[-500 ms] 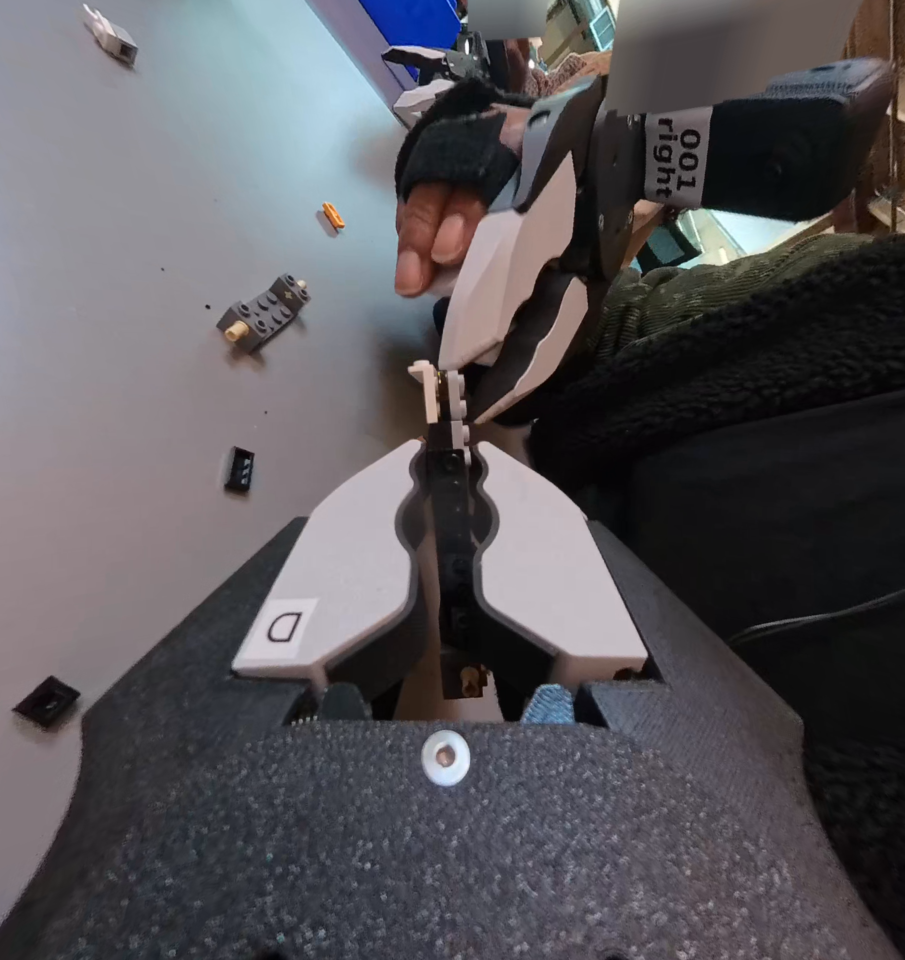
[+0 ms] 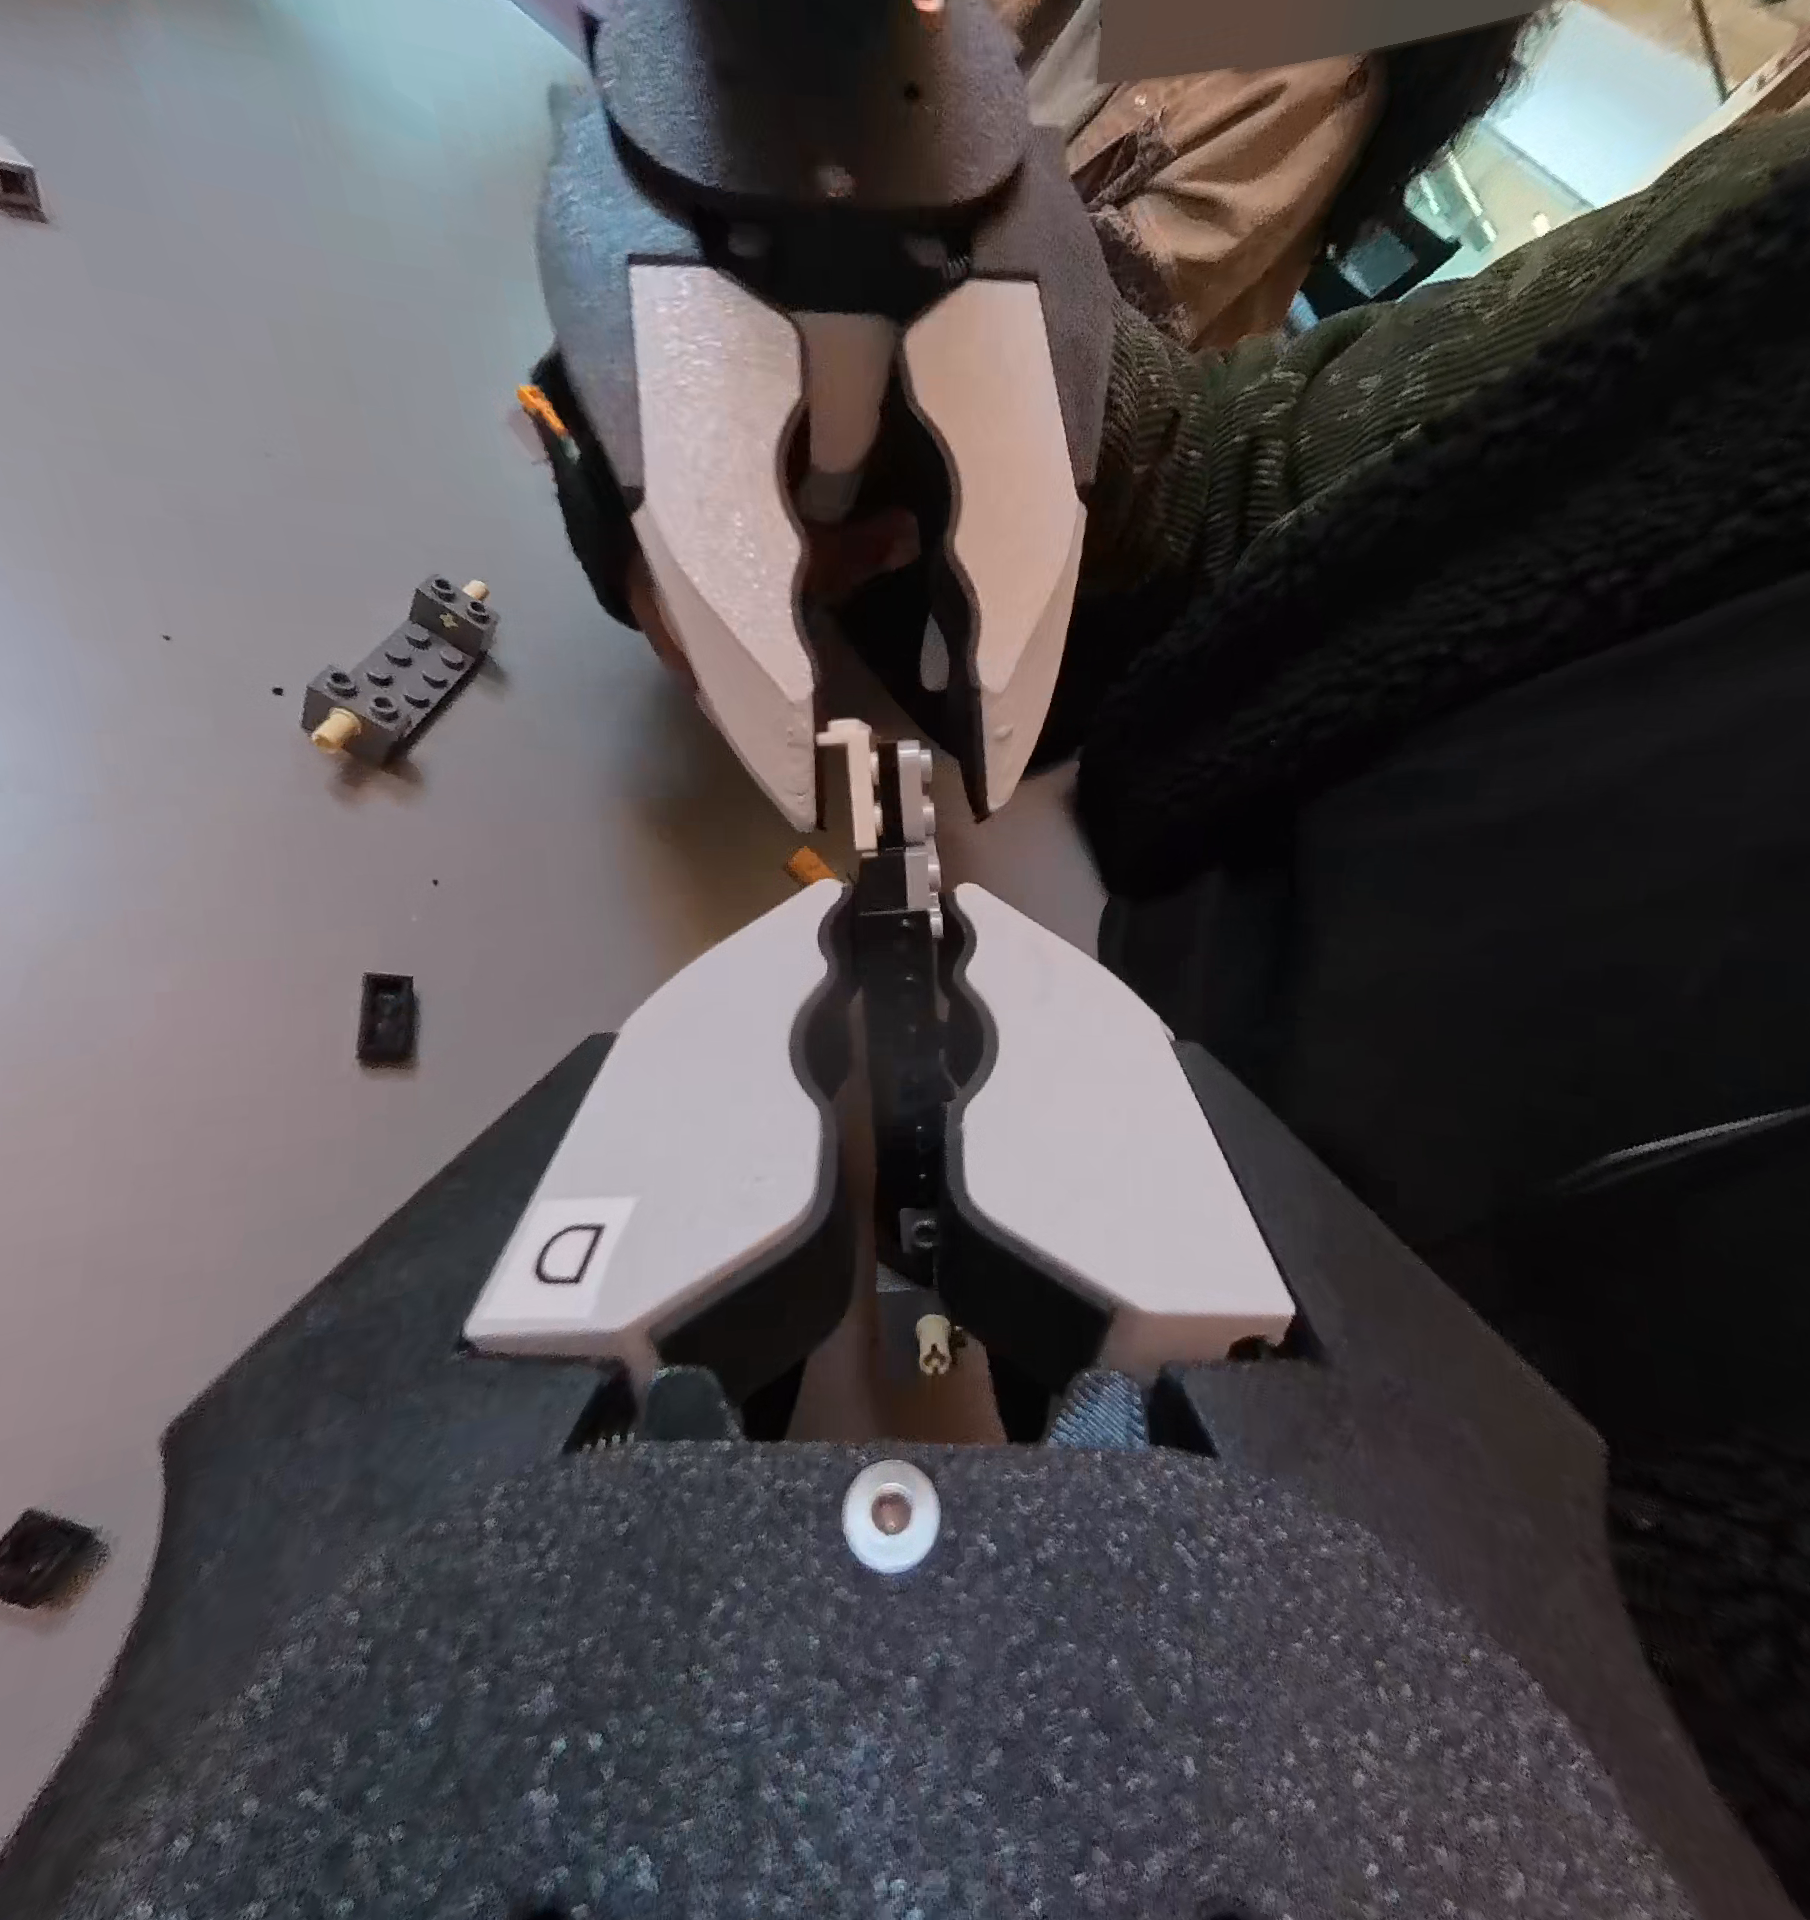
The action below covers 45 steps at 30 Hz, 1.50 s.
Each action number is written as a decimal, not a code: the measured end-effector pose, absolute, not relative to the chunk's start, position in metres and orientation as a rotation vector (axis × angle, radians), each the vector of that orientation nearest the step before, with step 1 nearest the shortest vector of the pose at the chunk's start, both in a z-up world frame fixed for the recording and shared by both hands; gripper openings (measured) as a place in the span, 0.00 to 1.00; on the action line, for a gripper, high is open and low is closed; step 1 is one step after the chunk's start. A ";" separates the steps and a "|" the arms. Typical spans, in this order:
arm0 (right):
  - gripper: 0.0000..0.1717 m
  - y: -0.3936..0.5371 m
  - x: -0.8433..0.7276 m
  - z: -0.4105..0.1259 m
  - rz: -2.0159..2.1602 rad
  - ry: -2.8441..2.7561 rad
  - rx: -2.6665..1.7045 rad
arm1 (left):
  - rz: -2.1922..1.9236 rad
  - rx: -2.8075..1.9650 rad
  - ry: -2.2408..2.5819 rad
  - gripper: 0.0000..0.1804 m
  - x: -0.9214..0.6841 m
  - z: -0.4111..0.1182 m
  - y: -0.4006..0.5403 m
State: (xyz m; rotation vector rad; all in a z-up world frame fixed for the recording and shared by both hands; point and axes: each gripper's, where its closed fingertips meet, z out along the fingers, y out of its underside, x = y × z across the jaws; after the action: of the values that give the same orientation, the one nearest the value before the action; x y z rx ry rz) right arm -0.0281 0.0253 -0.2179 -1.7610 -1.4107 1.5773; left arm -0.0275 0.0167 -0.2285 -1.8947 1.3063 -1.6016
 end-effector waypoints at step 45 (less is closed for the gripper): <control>0.13 0.103 0.050 -0.296 0.521 -1.571 -2.113 | -0.591 -2.044 1.803 0.34 -0.037 -0.280 0.137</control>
State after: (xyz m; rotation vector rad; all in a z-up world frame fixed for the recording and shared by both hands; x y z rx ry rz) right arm 0.0497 0.1032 -0.2959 -2.1129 -1.5711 0.5213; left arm -0.0369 0.1373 -0.2797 -2.0441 1.8034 -0.5909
